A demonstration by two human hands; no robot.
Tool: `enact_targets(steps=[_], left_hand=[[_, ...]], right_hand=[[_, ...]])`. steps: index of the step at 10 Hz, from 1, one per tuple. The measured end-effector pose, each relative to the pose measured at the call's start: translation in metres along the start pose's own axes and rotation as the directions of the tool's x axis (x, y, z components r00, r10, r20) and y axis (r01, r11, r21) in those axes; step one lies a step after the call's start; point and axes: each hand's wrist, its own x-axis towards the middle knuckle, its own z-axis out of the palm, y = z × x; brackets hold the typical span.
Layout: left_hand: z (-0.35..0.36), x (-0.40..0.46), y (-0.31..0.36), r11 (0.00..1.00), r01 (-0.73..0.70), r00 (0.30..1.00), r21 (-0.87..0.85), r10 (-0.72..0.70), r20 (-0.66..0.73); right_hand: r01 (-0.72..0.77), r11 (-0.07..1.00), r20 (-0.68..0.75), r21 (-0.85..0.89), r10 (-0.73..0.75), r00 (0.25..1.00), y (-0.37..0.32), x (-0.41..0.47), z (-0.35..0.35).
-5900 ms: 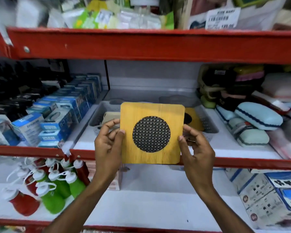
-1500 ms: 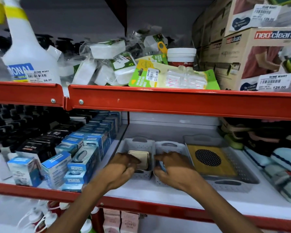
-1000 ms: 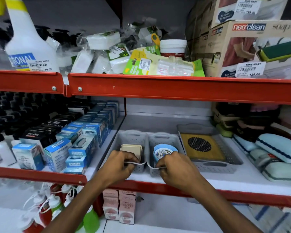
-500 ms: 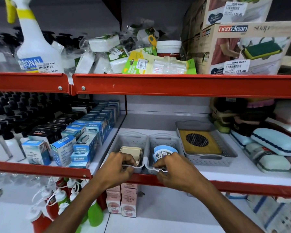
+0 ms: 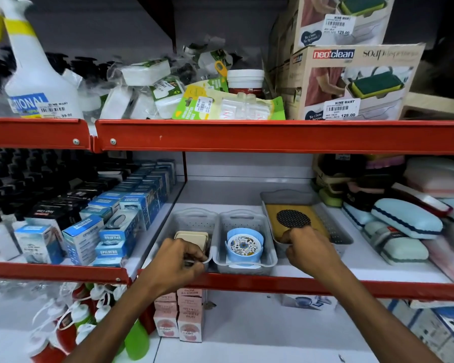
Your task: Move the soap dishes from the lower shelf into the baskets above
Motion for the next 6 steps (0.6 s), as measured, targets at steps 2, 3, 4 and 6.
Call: enact_targets(steps=[2, 3, 4, 6], left_hand=[[-0.001, 0.001, 0.003, 1.0, -0.001, 1.0, 0.01, 0.001, 0.02], [0.001, 0.002, 0.0, 1.0, -0.007, 1.0, 0.019, 0.007, 0.019], [0.002, 0.004, -0.004, 0.999, -0.014, 1.0, 0.044, 0.012, 0.026], [0.001, 0.0, 0.002, 0.982, -0.108, 0.993, 0.154, 0.113, -0.024]], right_hand=[[0.057, 0.998, 0.081, 0.008, -0.057, 0.995, -0.006, -0.026, -0.019], [0.095, 0.995, 0.111, 0.032, -0.098, 0.989, -0.002, -0.032, -0.015], [0.132, 0.991, 0.108, -0.02, -0.129, 0.986, -0.001, -0.035, -0.013], [0.105, 0.994, 0.042, 0.022, -0.106, 0.994, -0.003, -0.043, -0.017]])
